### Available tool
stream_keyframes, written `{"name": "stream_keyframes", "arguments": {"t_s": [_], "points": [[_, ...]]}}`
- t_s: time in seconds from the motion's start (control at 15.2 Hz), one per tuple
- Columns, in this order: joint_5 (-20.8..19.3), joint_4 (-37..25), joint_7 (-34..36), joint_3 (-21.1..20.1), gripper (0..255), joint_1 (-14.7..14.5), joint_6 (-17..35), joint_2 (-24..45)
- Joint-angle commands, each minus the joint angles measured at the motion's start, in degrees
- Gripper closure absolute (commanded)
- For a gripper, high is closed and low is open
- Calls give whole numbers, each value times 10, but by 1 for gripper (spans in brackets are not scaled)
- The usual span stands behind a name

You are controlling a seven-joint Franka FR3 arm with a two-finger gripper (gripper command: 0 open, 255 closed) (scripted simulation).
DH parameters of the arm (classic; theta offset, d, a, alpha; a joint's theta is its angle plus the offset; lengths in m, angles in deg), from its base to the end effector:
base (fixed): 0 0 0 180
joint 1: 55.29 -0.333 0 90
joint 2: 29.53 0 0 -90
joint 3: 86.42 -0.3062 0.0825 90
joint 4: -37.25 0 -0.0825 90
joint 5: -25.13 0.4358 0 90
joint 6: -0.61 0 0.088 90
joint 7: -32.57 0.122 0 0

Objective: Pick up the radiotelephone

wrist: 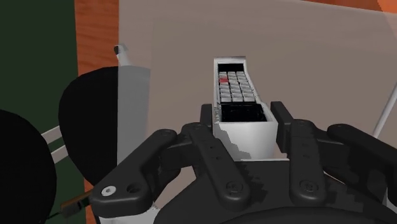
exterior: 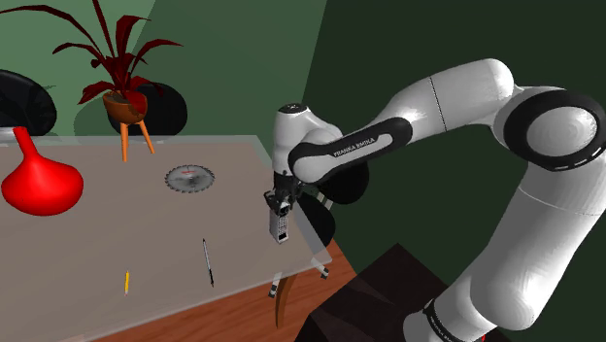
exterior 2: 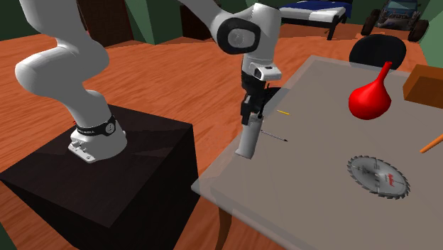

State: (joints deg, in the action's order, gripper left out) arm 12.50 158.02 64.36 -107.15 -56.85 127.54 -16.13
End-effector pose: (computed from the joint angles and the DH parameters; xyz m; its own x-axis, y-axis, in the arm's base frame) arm 0.5538 0.2185 0.2441 0.9981 -0.0314 -0.0529 -0.0246 -0.9918 0.1251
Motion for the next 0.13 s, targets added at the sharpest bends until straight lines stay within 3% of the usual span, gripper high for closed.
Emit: {"name": "stream_keyframes", "arguments": {"t_s": [0.0,0.07], "points": [[4,-1,-4,-1,255,1,-7,-7],[4,-1,-3,-1,255,1,-7,-7]]}}
